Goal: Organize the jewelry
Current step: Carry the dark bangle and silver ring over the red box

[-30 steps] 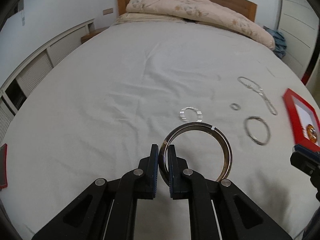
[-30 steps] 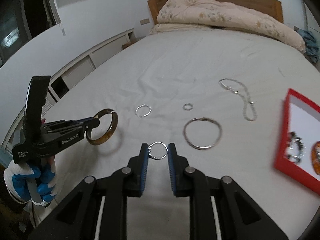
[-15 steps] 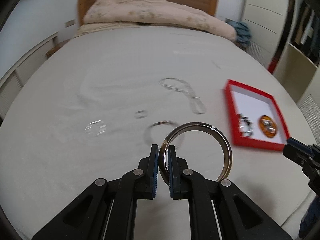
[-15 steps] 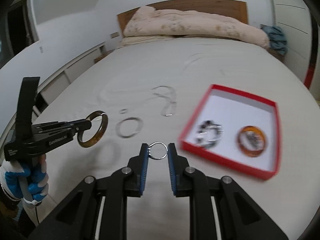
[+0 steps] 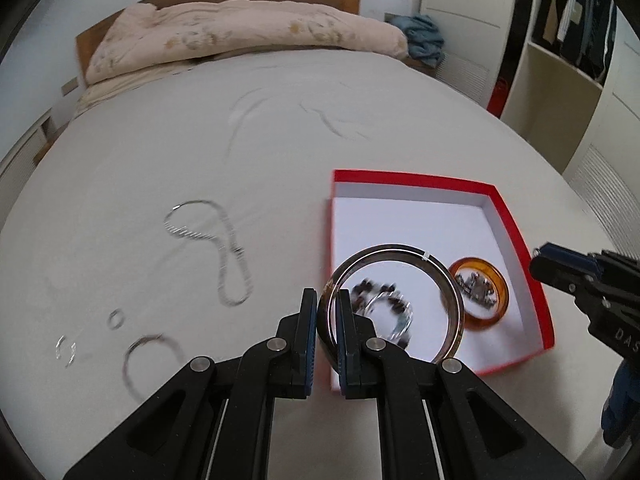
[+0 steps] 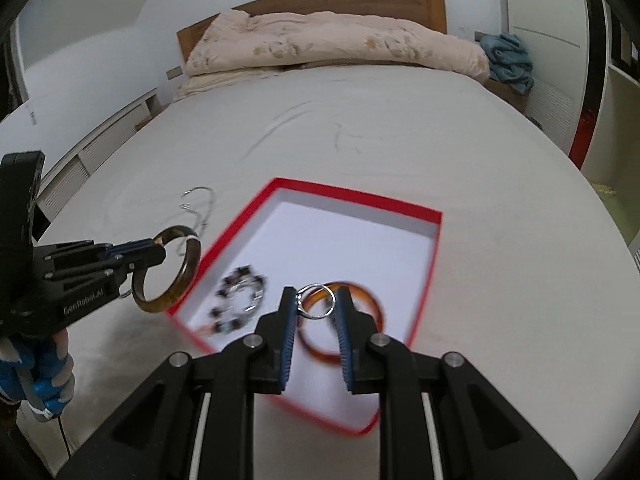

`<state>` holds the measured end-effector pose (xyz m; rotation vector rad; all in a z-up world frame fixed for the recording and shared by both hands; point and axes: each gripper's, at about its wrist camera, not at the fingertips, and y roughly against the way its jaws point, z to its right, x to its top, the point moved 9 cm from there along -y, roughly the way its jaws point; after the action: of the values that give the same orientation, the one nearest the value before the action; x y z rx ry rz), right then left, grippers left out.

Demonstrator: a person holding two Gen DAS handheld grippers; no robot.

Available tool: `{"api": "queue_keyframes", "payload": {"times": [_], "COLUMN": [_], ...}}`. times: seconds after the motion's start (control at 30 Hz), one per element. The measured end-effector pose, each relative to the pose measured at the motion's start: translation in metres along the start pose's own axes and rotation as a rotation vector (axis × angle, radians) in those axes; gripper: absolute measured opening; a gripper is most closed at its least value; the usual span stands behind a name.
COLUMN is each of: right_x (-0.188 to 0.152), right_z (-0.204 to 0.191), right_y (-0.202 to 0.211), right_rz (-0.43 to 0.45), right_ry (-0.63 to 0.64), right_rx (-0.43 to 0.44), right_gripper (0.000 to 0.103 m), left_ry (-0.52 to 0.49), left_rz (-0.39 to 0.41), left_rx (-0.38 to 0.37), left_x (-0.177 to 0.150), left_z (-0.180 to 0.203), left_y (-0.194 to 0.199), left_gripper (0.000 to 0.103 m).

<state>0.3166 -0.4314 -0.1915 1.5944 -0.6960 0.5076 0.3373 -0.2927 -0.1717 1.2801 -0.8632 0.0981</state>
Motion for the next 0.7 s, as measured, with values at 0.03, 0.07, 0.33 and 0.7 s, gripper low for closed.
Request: {"api": "queue_keyframes", "payload": {"times": [0.03, 0.07, 0.33, 0.7], "right_x": [0.002, 0.003, 0.004, -0.002], "right_z": [0.006, 0.009, 0.026, 0.033], "right_y": [-0.005, -0.01, -0.056, -0.081], "right_rz": [-0.005, -0.01, -0.079, -0.141], "right_ry": [-0.001, -0.001, 0.037, 0.095], "right_rx": [0.001, 0.003, 0.015, 0.003], "right_gripper": [0.018, 0.018, 0.018, 0.018], "left_ry": [-0.008, -0.018, -0.073, -0.074], "left_rz": [-0.003, -0.007, -0.058, -0.095], "left_rx": [0.003, 0.007, 0.04, 0.044], "left_x": [0.001, 0.004, 0.009, 0.002], "left_z": [0.003, 0.007, 0.027, 0.026], "left_y": [-0.004, -0.011, -0.056, -0.081], "left_gripper": [0.009, 0.009, 0.009, 0.009]}}
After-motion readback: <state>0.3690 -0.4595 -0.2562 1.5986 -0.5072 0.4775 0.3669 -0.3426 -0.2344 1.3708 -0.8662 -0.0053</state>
